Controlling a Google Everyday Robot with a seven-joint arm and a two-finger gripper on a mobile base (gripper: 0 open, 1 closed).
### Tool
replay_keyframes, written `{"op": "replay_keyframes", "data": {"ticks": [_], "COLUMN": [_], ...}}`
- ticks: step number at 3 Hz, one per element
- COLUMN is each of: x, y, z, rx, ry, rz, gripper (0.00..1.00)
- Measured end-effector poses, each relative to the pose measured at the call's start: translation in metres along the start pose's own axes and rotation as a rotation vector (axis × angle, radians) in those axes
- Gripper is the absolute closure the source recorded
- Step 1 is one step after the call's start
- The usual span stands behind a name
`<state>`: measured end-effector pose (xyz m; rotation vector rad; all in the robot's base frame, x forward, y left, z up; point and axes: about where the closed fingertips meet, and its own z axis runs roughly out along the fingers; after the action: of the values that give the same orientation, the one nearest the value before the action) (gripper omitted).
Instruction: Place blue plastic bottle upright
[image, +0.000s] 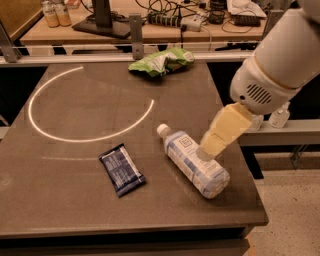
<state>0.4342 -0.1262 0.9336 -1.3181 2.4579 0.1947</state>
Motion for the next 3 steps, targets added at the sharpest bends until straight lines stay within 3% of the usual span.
{"op": "replay_keyframes", "data": {"ticks": [1,2,3], "x": [-0.017,-0.038,-0.042], "y": [0.011,0.018,0.022], "z": [0.032,0.067,0.094], "rx": [-0.012,-0.019,-0.032], "ry": [-0.004,0.041,0.097], "rz": [0.130,0.286,0.372], "gripper": [0.00,0.00,0.00]}}
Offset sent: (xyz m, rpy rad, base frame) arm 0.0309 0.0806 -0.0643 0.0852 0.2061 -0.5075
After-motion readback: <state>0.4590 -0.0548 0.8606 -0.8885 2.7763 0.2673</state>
